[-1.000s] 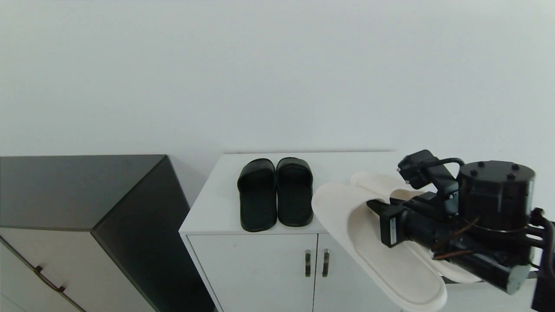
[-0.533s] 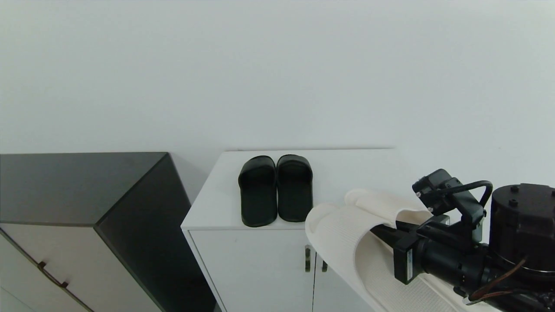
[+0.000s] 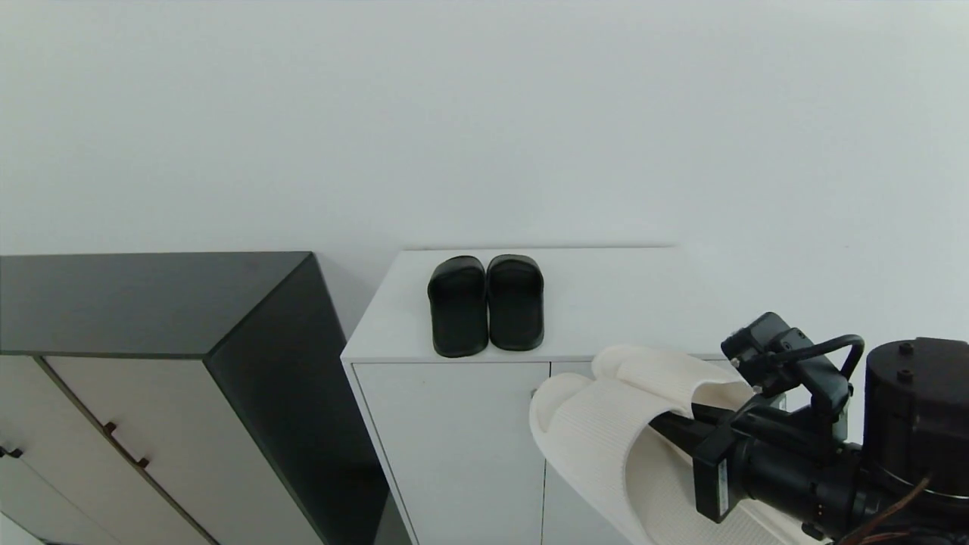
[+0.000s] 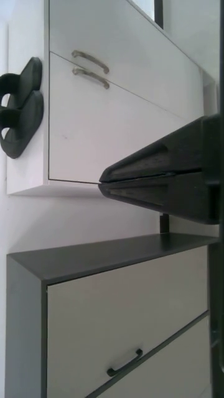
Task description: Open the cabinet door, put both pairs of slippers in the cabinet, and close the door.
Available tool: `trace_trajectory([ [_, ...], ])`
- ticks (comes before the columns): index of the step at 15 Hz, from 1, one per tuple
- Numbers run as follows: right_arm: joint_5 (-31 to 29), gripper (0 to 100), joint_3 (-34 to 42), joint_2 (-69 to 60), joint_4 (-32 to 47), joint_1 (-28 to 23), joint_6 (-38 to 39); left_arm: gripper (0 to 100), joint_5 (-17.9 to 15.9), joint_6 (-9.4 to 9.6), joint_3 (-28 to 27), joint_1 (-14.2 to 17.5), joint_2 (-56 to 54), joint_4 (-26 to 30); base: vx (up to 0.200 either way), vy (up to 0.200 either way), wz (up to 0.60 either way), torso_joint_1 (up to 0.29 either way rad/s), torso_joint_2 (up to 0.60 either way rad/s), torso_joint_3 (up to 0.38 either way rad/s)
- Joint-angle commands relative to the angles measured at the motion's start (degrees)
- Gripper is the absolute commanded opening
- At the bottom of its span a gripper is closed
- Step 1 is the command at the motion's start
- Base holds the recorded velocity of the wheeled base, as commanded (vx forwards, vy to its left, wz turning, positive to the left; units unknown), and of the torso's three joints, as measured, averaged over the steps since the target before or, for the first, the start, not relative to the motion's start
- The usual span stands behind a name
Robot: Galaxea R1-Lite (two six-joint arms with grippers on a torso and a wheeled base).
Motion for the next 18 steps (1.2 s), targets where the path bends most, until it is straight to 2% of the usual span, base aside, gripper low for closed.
trace_trajectory([
  [1, 0.74, 0, 0.39, -0.02, -0.03, 0.12, -0.03, 0, 0.00, -0.02, 0.00, 0.01, 0.08, -0.02, 0.000, 0.000, 0.00, 0.000, 0.00, 0.000],
  [4, 1.35, 0, 0.74, -0.02, -0.03, 0.12, -0.03, 0, 0.00, -0.11, 0.00, 0.01, 0.08, -0.02, 0.000, 0.000, 0.00, 0.000, 0.00, 0.000],
  [8, 1.35, 0, 1.27, -0.02, -0.11, 0.47, -0.20, 0, 0.00, -0.02, 0.00, 0.01, 0.08, -0.02, 0.000, -0.200, 0.00, -0.002, 0.00, 0.000],
  [18, 1.44, 0, 2.50, 0.24, -0.03, 0.47, -0.38, 0, 0.00, -0.11, 0.00, 0.01, 0.08, -0.02, 0.000, 0.000, 0.00, 0.000, 0.00, 0.000],
])
